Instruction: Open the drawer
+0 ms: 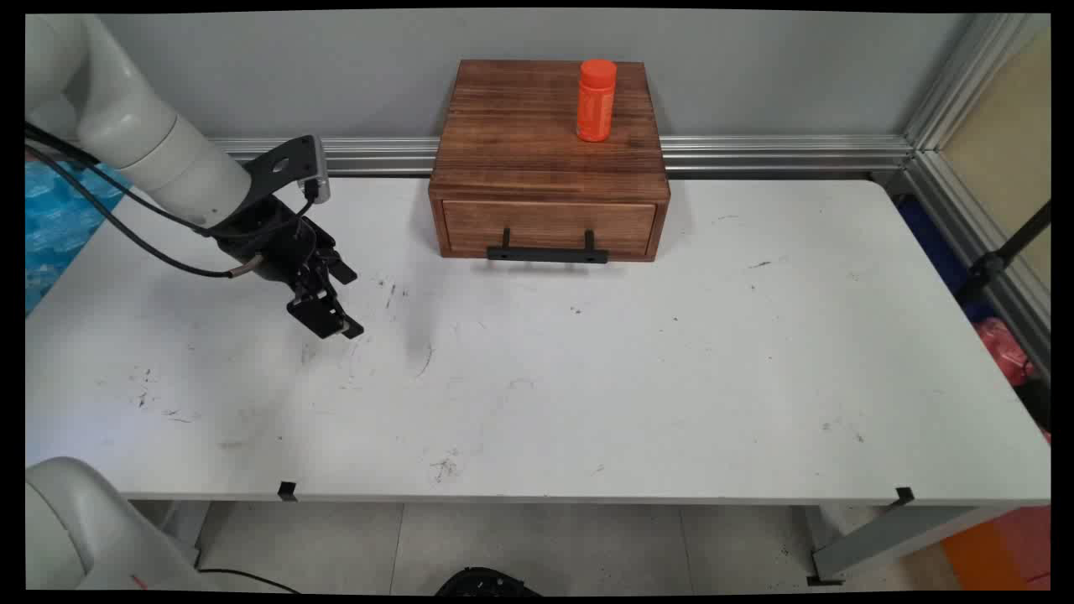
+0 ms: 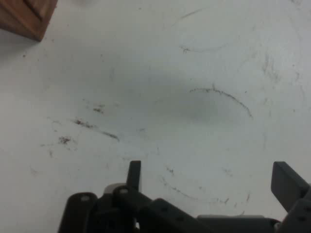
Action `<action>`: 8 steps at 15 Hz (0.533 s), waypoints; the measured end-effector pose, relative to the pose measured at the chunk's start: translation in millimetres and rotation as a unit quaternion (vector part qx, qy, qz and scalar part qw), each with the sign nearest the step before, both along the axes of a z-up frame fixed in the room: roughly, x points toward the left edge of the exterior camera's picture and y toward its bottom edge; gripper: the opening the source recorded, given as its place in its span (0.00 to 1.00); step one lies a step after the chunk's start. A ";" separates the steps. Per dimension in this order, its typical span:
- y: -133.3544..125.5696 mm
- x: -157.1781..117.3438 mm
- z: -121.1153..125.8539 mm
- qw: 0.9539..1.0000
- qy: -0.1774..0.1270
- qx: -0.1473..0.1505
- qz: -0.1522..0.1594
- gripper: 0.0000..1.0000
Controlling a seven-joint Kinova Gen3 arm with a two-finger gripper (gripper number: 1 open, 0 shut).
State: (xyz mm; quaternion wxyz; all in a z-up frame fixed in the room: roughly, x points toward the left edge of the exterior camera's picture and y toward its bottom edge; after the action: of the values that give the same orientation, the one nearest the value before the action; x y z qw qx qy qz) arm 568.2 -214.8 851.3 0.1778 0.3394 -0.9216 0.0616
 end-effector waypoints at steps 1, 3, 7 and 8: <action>-0.4 -1.0 1.0 1.000 0.002 0.001 0.002 1.00; -0.6 -3.9 3.7 1.000 0.004 0.001 0.003 1.00; -0.9 -9.6 10.3 1.000 0.003 0.000 0.007 1.00; -0.9 -11.3 12.3 1.000 0.002 0.001 0.009 1.00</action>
State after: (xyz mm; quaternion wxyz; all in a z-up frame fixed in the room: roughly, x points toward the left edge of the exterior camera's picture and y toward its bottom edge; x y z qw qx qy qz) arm 556.9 -215.7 863.6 0.1785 0.3480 -0.9183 0.0619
